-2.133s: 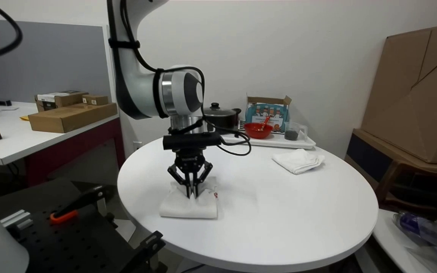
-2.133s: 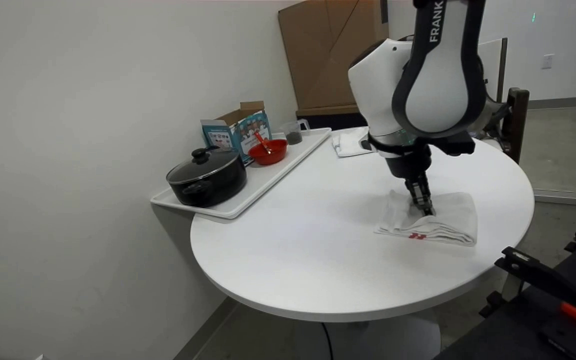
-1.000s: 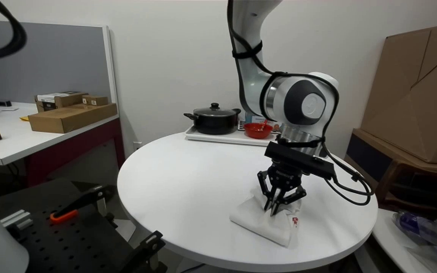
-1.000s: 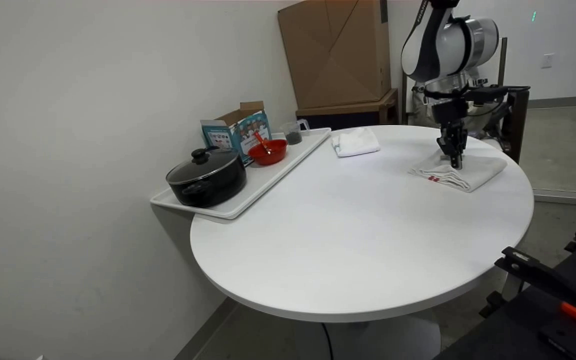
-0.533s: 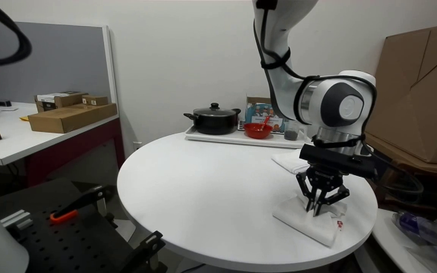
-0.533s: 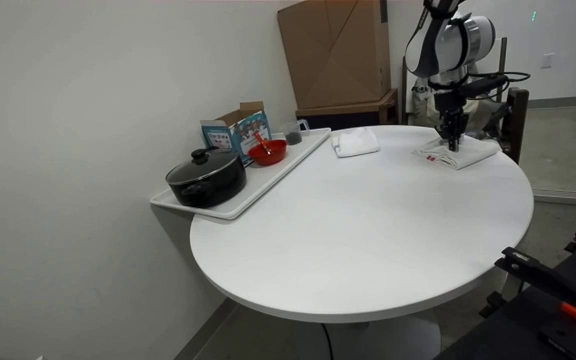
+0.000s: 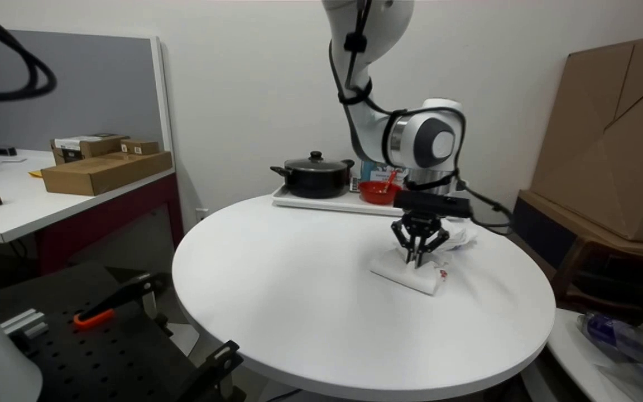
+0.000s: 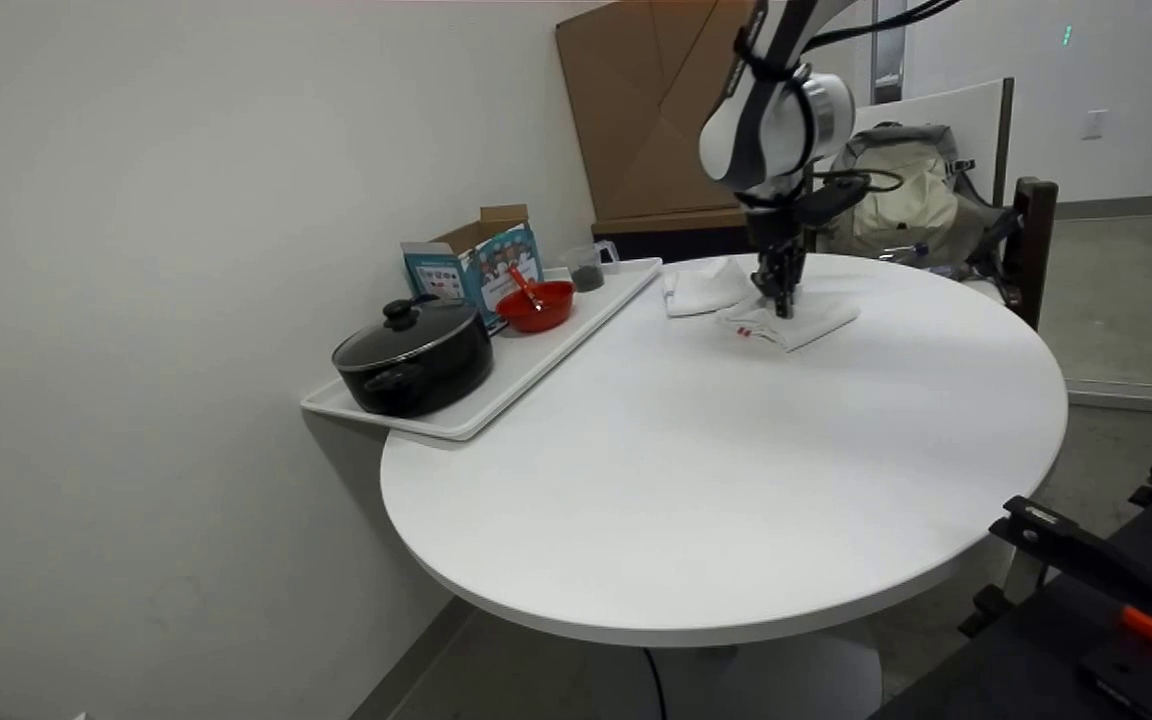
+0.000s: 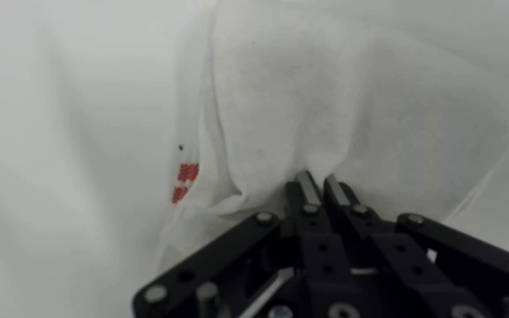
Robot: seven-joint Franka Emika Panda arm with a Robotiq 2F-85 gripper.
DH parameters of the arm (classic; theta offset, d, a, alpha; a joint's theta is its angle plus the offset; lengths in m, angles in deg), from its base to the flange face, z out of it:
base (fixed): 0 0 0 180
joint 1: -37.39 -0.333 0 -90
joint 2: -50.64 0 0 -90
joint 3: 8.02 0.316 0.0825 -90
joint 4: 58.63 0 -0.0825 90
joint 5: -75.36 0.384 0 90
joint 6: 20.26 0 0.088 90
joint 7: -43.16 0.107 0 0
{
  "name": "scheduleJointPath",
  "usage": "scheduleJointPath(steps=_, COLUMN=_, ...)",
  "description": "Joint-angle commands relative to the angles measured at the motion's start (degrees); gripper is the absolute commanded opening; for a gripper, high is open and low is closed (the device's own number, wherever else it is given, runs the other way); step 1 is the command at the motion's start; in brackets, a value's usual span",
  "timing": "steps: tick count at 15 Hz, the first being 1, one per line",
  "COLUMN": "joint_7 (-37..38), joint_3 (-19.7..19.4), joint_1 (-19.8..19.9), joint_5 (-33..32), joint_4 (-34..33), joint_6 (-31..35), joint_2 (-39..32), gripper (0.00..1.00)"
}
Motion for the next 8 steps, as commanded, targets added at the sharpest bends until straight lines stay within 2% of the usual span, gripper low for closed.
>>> scheduleJointPath(steps=1, joint_7=-0.12, joint_3=2.64, joint_1=-6.21, joint_5=-3.31, joint_4=0.09, joint_6=3.33, joint_2=-0.91, gripper=0.07)
scheduleJointPath(steps=4, joint_7=-1.44, joint_3=4.84, joint_1=-10.75, joint_5=-6.27, joint_4=3.5, joint_6=5.97, joint_2=0.02, gripper=0.07)
scheduleJointPath(steps=8, joint_7=-2.62, joint_3=7.04, joint_1=-14.08, joint_5=-9.13, joint_4=11.0, joint_6=9.1, joint_2=2.91, gripper=0.06)
